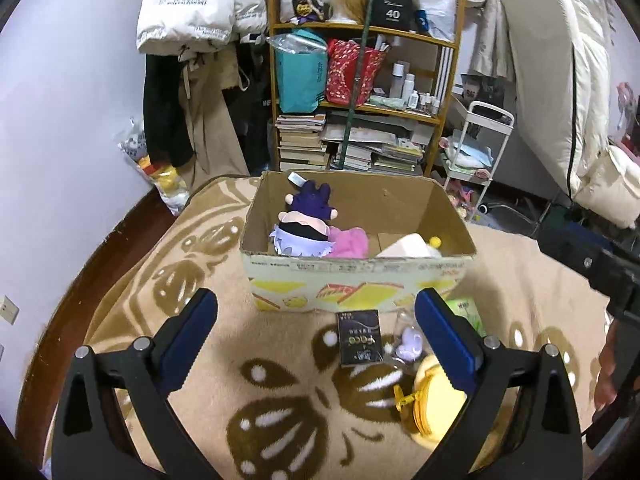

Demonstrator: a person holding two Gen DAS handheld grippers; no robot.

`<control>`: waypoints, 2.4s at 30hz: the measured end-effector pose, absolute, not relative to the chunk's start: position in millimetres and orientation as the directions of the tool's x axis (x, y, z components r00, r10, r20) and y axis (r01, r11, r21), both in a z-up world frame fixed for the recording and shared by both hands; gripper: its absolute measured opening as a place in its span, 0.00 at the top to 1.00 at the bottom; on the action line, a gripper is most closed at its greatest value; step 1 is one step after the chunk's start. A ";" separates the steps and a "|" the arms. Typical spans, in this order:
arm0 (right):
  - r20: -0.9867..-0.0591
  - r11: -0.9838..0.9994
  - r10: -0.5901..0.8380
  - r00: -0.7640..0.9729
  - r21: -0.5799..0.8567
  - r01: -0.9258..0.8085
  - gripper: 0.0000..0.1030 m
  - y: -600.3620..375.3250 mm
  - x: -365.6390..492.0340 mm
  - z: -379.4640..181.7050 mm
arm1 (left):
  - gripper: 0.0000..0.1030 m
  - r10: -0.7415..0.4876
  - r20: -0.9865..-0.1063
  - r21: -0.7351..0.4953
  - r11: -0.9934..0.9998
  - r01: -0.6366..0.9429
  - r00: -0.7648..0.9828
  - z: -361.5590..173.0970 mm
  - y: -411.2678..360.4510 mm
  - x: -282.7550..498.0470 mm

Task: Organize soft objects
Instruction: 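Withdraw both tools from the box toward the items on the rug, then close left tool on the yellow plush while right tool grasps the green tissue pack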

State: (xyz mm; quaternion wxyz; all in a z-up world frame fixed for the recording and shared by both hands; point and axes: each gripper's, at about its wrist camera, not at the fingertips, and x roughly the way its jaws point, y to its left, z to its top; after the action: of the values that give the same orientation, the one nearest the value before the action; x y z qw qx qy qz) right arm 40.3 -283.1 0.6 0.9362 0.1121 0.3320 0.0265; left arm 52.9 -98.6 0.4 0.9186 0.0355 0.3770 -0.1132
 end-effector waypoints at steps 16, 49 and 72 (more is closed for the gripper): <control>-0.643 0.982 0.113 0.758 0.189 0.014 0.01 -273.0 1.8 2.9 | 0.05 -0.168 -0.689 -0.017 0.976 0.216 0.705 -8.1 -99.7 11.7; -0.759 0.982 0.101 0.643 0.178 0.055 0.01 -285.0 40.9 -47.3 | 0.05 -0.237 -0.772 -0.162 0.971 0.179 0.590 -72.3 -110.0 45.5; -0.888 0.966 0.134 0.440 0.217 0.143 0.01 -305.3 82.3 -125.1 | 0.05 -0.335 -0.862 -0.230 0.927 0.296 0.379 -130.1 -167.2 52.5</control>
State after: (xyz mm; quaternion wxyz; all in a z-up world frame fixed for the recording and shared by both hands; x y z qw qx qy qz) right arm 82.3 -305.3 -125.1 0.8385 0.1310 0.5290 -0.0029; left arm 52.5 -167.2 -130.1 0.8303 -0.0184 0.5236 -0.1901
